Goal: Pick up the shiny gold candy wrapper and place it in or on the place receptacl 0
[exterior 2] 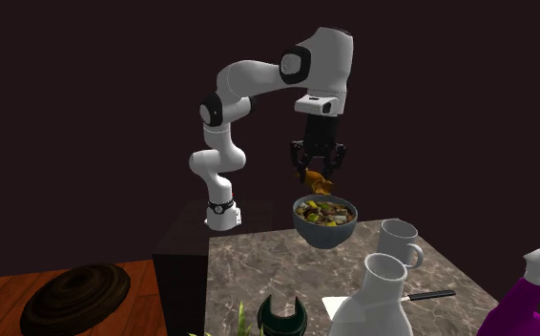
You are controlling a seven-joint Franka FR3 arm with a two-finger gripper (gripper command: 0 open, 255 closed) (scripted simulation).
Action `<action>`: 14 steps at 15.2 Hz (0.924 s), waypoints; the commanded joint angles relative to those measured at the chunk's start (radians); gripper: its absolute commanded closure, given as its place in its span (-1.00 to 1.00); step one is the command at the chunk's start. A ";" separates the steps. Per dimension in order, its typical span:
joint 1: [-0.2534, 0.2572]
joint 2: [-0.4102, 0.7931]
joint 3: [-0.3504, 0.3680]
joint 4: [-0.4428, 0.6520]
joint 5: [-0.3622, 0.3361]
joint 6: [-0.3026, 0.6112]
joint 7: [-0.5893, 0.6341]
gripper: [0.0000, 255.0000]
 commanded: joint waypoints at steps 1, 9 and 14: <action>0.043 0.016 0.012 0.029 -0.011 -0.021 0.047 1.00; 0.040 -0.027 0.023 -0.117 0.008 0.079 0.092 1.00; 0.021 -0.052 0.023 -0.221 0.020 0.159 0.097 1.00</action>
